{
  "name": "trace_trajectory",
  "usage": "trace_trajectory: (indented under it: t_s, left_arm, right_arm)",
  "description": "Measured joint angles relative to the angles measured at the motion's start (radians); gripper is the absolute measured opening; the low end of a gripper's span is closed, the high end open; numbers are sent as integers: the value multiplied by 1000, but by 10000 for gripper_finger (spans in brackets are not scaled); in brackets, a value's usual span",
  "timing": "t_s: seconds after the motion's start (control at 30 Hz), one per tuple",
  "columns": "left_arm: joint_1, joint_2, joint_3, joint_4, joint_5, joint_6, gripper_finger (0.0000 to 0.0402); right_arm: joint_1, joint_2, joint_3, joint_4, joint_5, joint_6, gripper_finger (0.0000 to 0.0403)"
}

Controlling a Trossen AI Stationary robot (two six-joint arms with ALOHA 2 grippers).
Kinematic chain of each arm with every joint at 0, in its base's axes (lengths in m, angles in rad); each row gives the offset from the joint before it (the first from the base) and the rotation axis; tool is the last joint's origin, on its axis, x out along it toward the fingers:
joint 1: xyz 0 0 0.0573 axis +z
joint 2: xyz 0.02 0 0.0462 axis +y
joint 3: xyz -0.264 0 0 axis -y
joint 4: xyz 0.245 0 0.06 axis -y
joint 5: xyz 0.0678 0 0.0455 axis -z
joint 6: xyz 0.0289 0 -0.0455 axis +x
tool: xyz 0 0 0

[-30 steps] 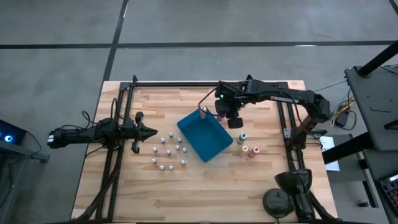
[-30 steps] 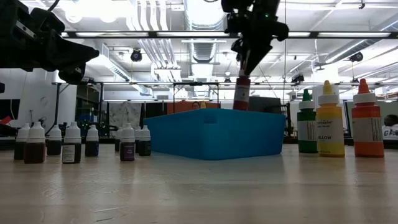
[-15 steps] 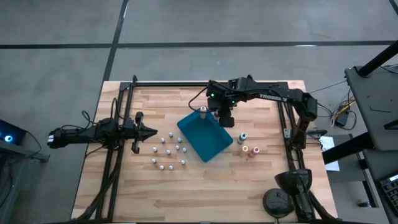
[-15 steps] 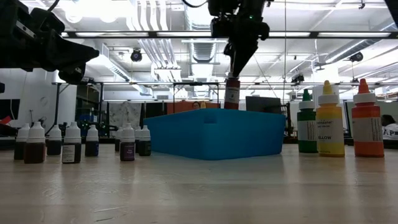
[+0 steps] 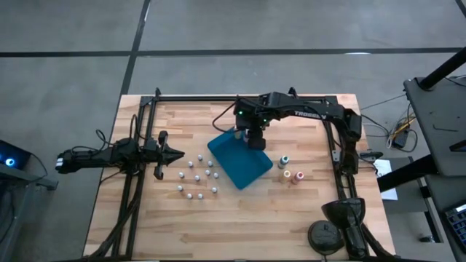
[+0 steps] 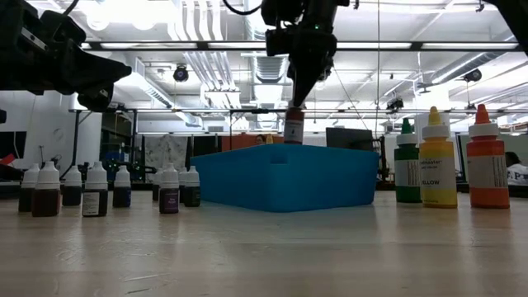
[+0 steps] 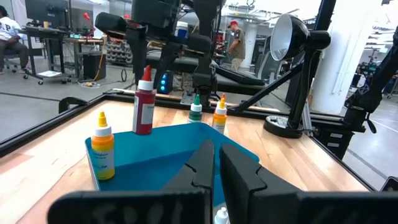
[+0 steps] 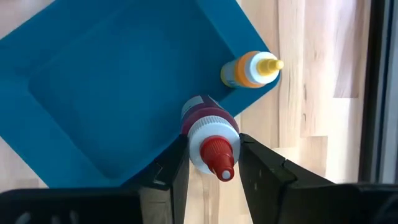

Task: Pick & Place food coloring
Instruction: Put the red food coloring bottle into the blue bin

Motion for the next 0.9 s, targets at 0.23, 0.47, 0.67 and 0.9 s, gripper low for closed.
trace_trajectory:
  t_s: [0.23,0.47,0.67,0.9]
  left_arm:
    - [0,0,0,0,0,0,0]
    - [0,0,0,0,0,0,0]
    - [0,0,0,0,0,0,0]
    - [0,0,0,0,0,0,0]
  right_arm:
    - [1,65,50,0,0,6,107]
    - [-2,101,61,7,1,7,107]
    - [-6,120,54,10,10,11,107]
    - [-14,127,38,38,12,22,107]
